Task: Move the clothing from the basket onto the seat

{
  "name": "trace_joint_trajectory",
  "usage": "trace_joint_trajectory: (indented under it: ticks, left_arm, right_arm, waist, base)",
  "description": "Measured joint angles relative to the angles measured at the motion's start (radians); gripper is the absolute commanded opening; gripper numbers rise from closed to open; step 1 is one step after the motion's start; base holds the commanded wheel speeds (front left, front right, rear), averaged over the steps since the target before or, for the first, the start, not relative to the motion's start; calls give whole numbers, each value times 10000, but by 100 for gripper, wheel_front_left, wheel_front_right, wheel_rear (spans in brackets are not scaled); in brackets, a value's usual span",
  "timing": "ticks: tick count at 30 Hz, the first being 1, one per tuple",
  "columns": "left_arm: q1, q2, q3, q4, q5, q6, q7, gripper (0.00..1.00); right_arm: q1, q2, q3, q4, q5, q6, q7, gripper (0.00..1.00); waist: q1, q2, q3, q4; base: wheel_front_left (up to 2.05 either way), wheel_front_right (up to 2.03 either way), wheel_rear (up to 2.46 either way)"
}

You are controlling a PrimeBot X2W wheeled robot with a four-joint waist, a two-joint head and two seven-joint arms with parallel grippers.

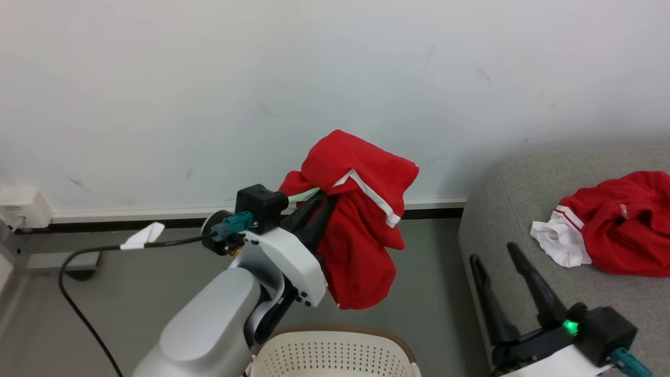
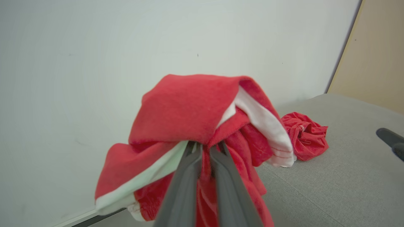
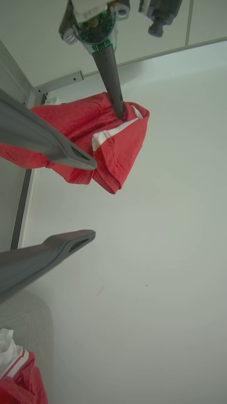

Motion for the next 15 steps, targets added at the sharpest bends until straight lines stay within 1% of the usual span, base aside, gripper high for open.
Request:
trace_joint_trajectory:
  ticks: [4, 10, 15]
  left_arm:
    - [159, -6, -88, -199, -40, 42, 86, 0]
    - [302, -111, -272, -339, -61, 59, 163, 0]
    - [359, -437, -522, -366, -105, 17, 205, 0]
  right_arm:
    - [-221, -10, 972, 610, 153, 0, 0, 100]
    - [-1073, 61, 2374, 1641, 506, 0, 0, 100]
    - [-1646, 155, 3323, 2422, 717, 0, 0, 100]
  waist:
    - [0, 0, 20, 44]
    - [0, 0, 35, 162]
    - [0, 0, -11, 377]
  base:
    - [0, 0, 0]
    - [0, 0, 0]
    - [0, 0, 0]
